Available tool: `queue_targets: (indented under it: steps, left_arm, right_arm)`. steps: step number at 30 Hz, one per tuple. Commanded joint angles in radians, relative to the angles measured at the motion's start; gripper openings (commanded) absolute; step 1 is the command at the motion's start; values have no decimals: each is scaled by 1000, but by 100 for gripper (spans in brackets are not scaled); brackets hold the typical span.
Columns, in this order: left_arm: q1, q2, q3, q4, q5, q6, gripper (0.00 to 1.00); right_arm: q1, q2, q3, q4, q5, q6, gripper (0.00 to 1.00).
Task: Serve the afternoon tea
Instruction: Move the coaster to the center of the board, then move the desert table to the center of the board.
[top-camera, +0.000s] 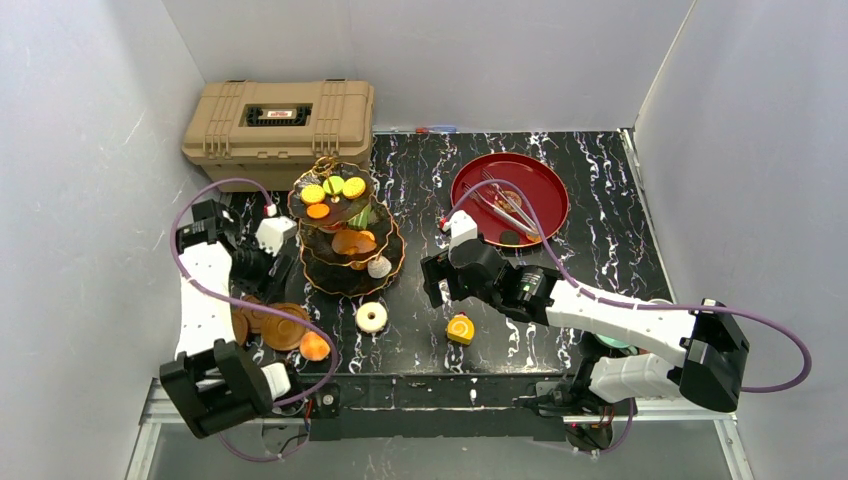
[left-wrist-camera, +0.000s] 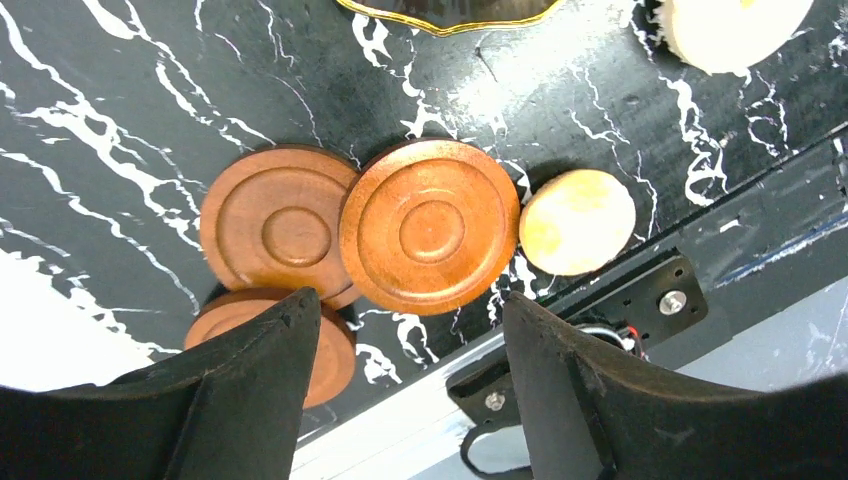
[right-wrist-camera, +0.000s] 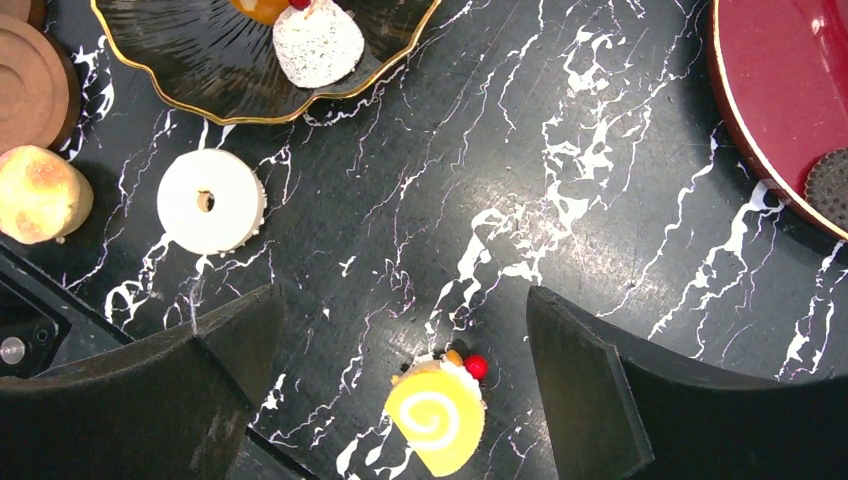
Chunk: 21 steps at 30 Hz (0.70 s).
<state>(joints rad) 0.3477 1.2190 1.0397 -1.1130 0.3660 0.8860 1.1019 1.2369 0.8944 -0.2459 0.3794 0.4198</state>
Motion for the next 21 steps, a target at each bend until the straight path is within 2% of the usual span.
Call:
queue_targets:
  steps: [1,6,10,12,15,18,21]
  left_arm:
    - [41,-51,65,-193,31,109,66]
    - [201,-28,30,-231,27,253,66]
    - [305,-45,-89,-95,40,299,66]
    - [307,-66,-134,-49,57,308,66]
    - [306,-77,-118,-32,135,264,66]
    - [292,-39,-28,-23,218,153,65]
    - [264,-28,65,-69,283,97,65]
  right_arm:
    - [6,-17,53,-3,3,19,98]
    - [7,-19,32,23,-31,36,98]
    - [12,-12,15,51,-50,41,96]
    - [18,-12,6,75,-52,41,95]
    - [22,11,7,110,-49,41,95]
    - [20,55,33,179,-33,14,97]
    - [18,98,179,169,-31,-56,98]
